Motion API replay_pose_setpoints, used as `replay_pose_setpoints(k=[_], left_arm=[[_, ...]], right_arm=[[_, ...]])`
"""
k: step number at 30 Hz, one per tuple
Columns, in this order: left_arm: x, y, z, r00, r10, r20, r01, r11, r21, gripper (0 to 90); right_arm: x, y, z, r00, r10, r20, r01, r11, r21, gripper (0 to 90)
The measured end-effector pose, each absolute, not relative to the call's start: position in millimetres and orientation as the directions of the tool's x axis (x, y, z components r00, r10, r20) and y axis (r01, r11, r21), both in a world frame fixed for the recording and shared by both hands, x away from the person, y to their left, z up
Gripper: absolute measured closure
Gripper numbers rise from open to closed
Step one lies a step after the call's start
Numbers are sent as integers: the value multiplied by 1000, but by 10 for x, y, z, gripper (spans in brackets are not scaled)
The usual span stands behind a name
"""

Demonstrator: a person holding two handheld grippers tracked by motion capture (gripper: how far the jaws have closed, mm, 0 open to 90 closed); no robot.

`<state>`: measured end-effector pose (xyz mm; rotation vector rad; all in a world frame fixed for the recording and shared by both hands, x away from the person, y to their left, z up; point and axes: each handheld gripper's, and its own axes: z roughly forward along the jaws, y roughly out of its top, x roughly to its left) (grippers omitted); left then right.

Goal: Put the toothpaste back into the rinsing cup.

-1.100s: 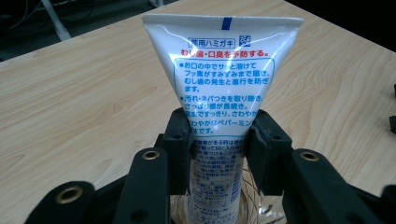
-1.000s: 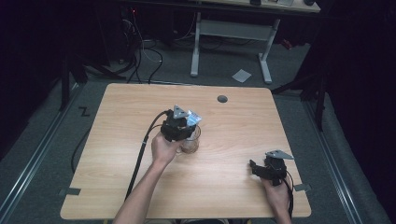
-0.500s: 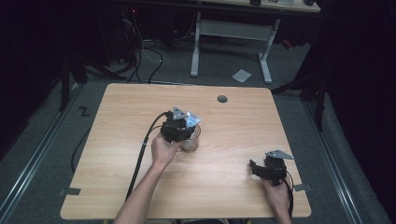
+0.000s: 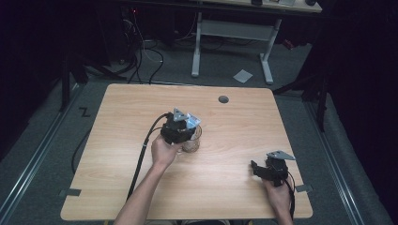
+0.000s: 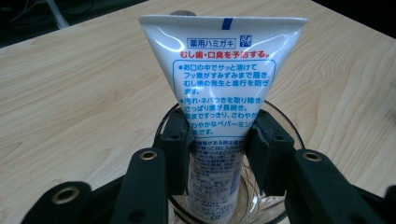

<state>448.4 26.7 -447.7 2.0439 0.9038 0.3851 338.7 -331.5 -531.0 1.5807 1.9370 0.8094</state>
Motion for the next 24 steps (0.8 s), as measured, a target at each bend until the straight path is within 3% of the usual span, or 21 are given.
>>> replay_pose_setpoints(k=[24], left_arm=[[4350,357,-4486,697,716,-31,439,-392,808,570]], right_arm=[[3387,-3314,-5310,-193,981,-15,678,145,720,254]])
